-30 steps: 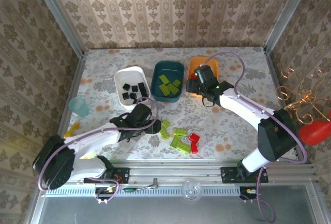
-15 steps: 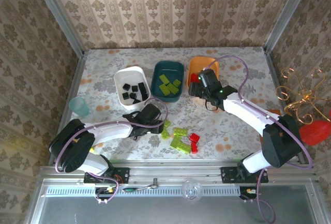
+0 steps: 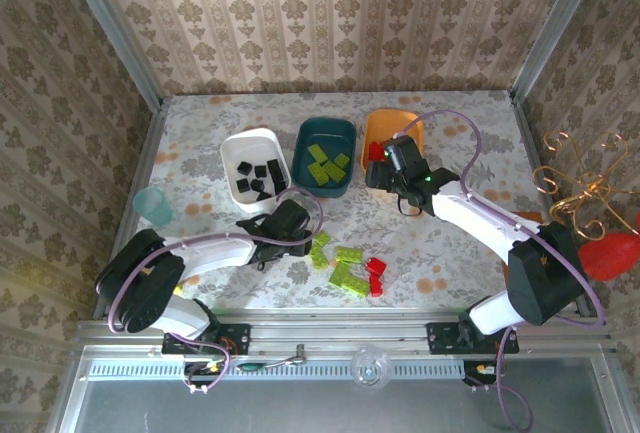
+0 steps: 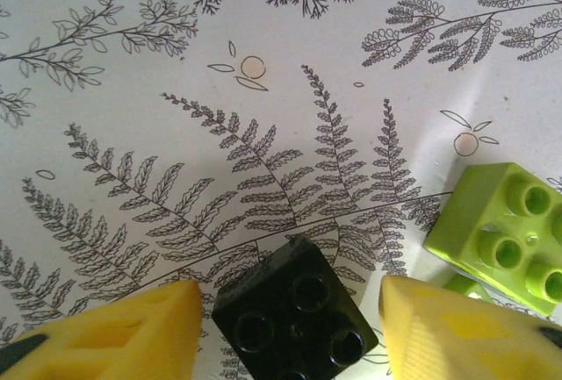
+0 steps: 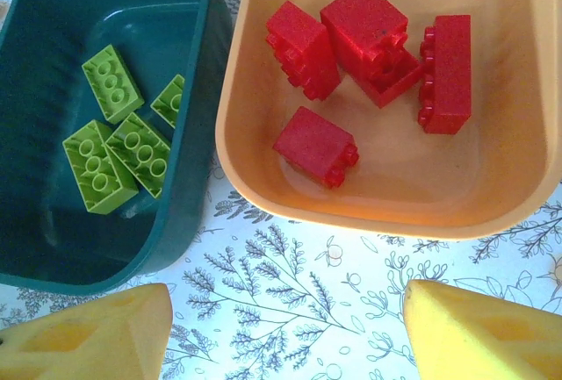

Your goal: Sort the legos into containers by color

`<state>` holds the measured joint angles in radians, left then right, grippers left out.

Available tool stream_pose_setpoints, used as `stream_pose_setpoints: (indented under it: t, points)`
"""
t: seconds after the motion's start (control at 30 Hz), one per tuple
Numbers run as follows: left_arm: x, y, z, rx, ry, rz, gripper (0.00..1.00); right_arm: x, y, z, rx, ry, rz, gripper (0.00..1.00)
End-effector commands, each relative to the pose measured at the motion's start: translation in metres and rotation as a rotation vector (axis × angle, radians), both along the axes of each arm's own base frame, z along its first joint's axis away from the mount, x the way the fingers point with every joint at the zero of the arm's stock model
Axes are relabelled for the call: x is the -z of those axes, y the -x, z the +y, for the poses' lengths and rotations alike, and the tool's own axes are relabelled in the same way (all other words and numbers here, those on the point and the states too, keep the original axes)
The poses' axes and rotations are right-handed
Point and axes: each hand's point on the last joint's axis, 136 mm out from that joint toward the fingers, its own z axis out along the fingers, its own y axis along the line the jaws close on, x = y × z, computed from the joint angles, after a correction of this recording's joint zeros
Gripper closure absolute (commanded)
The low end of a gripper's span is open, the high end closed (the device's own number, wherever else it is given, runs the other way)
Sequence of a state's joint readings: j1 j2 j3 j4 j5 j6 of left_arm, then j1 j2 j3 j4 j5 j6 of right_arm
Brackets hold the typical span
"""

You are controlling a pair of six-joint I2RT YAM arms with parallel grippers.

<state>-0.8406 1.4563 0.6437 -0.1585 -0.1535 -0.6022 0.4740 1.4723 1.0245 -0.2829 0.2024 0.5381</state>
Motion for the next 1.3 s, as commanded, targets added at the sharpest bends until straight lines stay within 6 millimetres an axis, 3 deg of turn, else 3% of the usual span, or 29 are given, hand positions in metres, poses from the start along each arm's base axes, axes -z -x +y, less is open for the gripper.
stream_pose_setpoints:
  t: [0.0,0.13,0.33,0.47,0.57,0.73,0.83,0.93,0.97,1.07,1.27]
  points:
    - [0.010,0.000,0.000,0.006,-0.010,0.016,0.49,-0.011,0.001,-0.002,0.010,-0.029,-0.030,0.28]
    - [0.009,0.000,-0.001,0.006,-0.005,0.018,0.49,-0.013,0.002,-0.004,0.014,-0.029,-0.035,0.28]
    - [-0.002,0.000,0.003,-0.002,0.004,-0.008,0.60,-0.012,0.002,-0.005,0.020,-0.032,-0.033,0.28]
    - [-0.019,-0.001,0.003,-0.003,0.027,-0.037,0.62,-0.012,0.002,-0.005,0.020,-0.036,-0.034,0.28]
    - [-0.047,-0.008,0.007,-0.013,0.054,-0.089,0.63,-0.011,0.003,-0.005,0.019,-0.039,-0.030,0.28]
    - [-0.098,-0.042,0.038,-0.099,0.103,-0.183,0.62,-0.008,0.008,-0.005,0.013,-0.049,-0.024,0.28]
    - [-0.112,-0.070,0.060,-0.172,0.122,-0.211,0.62,-0.004,0.012,-0.005,0.009,-0.049,-0.014,0.28]
    - [-0.112,-0.096,0.070,-0.213,0.139,-0.203,0.62,0.003,0.016,-0.005,0.005,-0.048,0.005,0.28]
    - [-0.112,-0.108,0.081,-0.247,0.138,-0.206,0.62,-0.006,0.019,-0.006,0.001,-0.062,-0.014,0.28]
    - [-0.106,-0.131,0.091,-0.281,0.131,-0.194,0.58,-0.006,0.028,-0.004,-0.021,-0.070,-0.004,0.28]
    - [-0.095,-0.159,0.100,-0.316,0.166,-0.149,0.48,-0.001,0.049,0.015,-0.132,-0.094,0.035,0.28]
